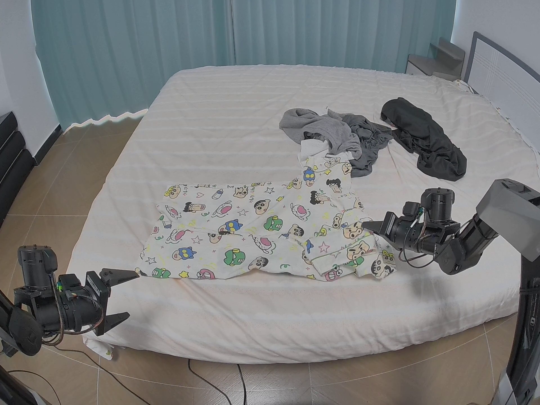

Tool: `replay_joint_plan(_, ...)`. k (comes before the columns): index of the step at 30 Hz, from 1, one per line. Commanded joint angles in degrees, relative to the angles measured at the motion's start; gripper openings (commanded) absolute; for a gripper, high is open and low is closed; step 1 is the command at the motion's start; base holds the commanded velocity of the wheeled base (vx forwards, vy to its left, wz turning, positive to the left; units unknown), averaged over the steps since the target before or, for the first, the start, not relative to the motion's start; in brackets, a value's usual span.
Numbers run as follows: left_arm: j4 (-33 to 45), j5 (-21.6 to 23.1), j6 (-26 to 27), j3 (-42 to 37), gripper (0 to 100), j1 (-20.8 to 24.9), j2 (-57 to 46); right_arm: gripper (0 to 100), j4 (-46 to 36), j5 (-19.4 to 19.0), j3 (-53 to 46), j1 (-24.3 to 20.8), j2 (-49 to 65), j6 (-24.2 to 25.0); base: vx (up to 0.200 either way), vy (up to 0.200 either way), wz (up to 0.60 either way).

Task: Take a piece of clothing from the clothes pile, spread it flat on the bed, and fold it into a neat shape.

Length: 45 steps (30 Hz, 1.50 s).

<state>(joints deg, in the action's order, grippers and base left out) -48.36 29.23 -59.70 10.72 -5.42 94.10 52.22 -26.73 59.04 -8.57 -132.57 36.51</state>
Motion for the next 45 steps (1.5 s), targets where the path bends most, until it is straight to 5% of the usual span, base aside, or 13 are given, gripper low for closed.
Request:
replay_joint_plan(1,-0.77,-0.40,0.11,-0.08,100,-0.02,0.12,100,-0.02,0.02,-0.24,-0.22,-0.85,0.05,0.000,0.000,0.00)
replay_joint_plan(6,-4.37,-3.04,2.22,0.97,100,-0.02,0.03,100,0.07,2.21,-2.53,-0.04,0.82,0.05,0.000,0.000,0.00)
replay_joint_plan(13,-3.76,-4.10,14.61,7.92,100,-1.34,-0.23,100,0.60,4.32,-13.16,-0.04,11.02,0.40,0.000,0.000,0.00)
replay_joint_plan(17,2.92,-4.27,14.79,12.14,100,-0.90,-1.29,100,0.86,8.01,-22.56,-1.36,17.35,0.40,0.000,0.000,0.00)
replay_joint_plan(27,5.56,-3.66,14.96,13.28,100,-0.90,-0.94,100,12.02,8.98,-38.03,-4.35,25.17,0.49,0.120,0.000,0.00)
replay_joint_plan(45,5.73,-4.27,34.12,19.69,100,-0.99,12.34,100,14.13,10.12,-42.16,-6.11,25.87,0.84,0.133,0.000,0.00)
